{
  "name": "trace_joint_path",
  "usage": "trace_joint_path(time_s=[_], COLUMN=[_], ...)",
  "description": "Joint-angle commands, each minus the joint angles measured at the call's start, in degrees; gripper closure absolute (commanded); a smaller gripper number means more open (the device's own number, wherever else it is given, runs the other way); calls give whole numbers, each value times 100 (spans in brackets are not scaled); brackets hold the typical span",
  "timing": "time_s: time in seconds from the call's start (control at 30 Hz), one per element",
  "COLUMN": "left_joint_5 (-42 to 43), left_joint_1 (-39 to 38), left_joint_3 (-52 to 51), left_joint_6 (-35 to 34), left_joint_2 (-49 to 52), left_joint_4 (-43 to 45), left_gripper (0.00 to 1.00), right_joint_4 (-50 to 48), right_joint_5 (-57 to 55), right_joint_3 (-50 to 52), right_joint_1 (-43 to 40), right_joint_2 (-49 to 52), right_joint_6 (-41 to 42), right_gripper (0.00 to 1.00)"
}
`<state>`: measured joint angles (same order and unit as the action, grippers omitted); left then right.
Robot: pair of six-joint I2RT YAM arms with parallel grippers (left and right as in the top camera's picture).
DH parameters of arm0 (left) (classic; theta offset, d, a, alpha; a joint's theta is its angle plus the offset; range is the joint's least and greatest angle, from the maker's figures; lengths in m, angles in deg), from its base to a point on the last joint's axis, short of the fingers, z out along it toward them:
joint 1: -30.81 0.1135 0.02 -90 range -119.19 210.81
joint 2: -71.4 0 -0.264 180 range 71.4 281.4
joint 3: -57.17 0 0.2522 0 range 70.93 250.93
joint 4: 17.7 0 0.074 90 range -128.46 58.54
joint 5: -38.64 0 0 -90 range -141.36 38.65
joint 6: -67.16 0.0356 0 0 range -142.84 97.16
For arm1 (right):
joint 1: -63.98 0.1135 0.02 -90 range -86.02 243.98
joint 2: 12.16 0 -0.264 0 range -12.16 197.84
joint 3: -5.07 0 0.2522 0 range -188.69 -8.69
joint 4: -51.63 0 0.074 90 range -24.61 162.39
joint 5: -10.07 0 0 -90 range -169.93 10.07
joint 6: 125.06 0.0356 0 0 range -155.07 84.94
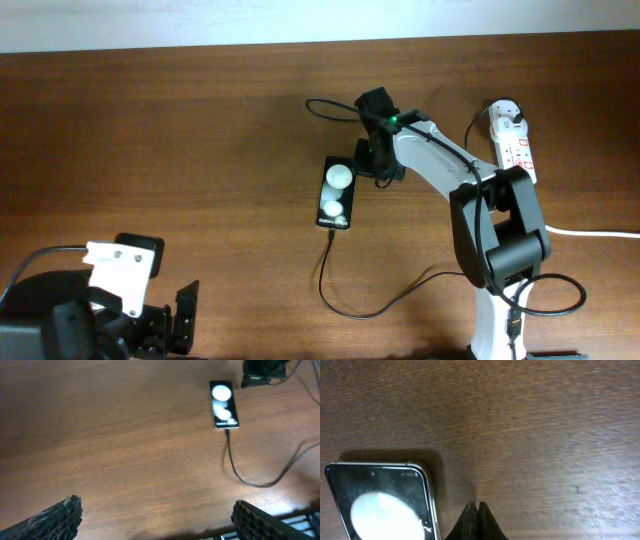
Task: Plug charger to phone and switch on socket
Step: 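Release the phone and move the right gripper toward the power strip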
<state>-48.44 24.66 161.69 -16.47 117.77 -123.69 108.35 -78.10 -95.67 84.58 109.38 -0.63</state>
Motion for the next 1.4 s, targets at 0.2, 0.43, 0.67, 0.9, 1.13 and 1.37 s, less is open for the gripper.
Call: trace_joint_path(time_s=[0.2, 0.43, 0.67, 0.9, 1.13, 1.37], left_joint_5=[-37, -35, -35, -35, -33, -35], left_joint_1=[597, 597, 597, 597, 881, 894], left_joint_3=[52, 52, 52, 52, 52, 55], left_joint_6=[35, 35, 33, 35, 33, 35], left_joint_2=[-881, -1272, -1272, -1272, -1910, -3268], left_joint_4=[-9, -24, -24, -7, -4, -138], left_gripper=[1, 1, 1, 1, 1, 1], right_joint_4=[-372, -511, -660, -153, 938, 1425], right_joint_5=[555, 942, 1344, 549, 503, 813], right_joint_3=[0, -2, -2, -7, -181, -186], right_joint_1=[0, 4, -11, -81, -988, -1003], right_joint_2=[260, 260, 260, 258, -186, -1803], right_joint_6=[9, -216, -879, -1043, -1045, -1040], right_gripper=[96, 96, 96, 96, 96, 96])
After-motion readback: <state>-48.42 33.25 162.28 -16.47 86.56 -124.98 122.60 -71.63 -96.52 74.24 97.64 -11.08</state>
